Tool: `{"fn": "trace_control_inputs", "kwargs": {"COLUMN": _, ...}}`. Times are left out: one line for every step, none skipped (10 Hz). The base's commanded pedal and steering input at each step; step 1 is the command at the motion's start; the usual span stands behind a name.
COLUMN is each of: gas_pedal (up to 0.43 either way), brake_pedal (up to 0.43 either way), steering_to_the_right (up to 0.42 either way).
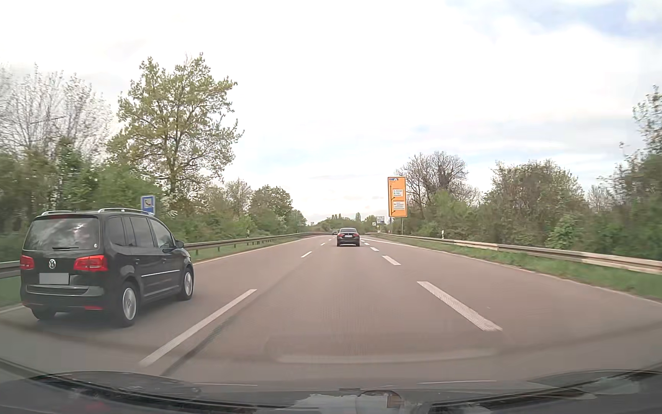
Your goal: Follow the waypoints while adhering to traffic rules and regulations
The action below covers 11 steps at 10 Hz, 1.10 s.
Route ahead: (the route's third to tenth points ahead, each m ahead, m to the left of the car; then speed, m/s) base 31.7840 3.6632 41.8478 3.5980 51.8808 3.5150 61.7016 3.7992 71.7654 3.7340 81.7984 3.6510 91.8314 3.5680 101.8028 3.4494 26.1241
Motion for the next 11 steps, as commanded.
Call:
{"fn": "trace_control_inputs", "kwargs": {"gas_pedal": 0.13, "brake_pedal": 0.0, "steering_to_the_right": -0.001}}
{"fn": "trace_control_inputs", "kwargs": {"gas_pedal": 0.13, "brake_pedal": 0.0, "steering_to_the_right": -0.001}}
{"fn": "trace_control_inputs", "kwargs": {"gas_pedal": 0.13, "brake_pedal": 0.0, "steering_to_the_right": -0.001}}
{"fn": "trace_control_inputs", "kwargs": {"gas_pedal": 0.13, "brake_pedal": 0.0, "steering_to_the_right": -0.001}}
{"fn": "trace_control_inputs", "kwargs": {"gas_pedal": 0.13, "brake_pedal": 0.0, "steering_to_the_right": -0.001}}
{"fn": "trace_control_inputs", "kwargs": {"gas_pedal": 0.13, "brake_pedal": 0.0, "steering_to_the_right": -0.001}}
{"fn": "trace_control_inputs", "kwargs": {"gas_pedal": 0.13, "brake_pedal": 0.0, "steering_to_the_right": -0.001}}
{"fn": "trace_control_inputs", "kwargs": {"gas_pedal": 0.13, "brake_pedal": 0.0, "steering_to_the_right": -0.001}}
{"fn": "trace_control_inputs", "kwargs": {"gas_pedal": 0.13, "brake_pedal": 0.0, "steering_to_the_right": -0.001}}
{"fn": "trace_control_inputs", "kwargs": {"gas_pedal": 0.13, "brake_pedal": 0.0, "steering_to_the_right": -0.001}}
{"fn": "trace_control_inputs", "kwargs": {"gas_pedal": 0.13, "brake_pedal": 0.0, "steering_to_the_right": -0.001}}
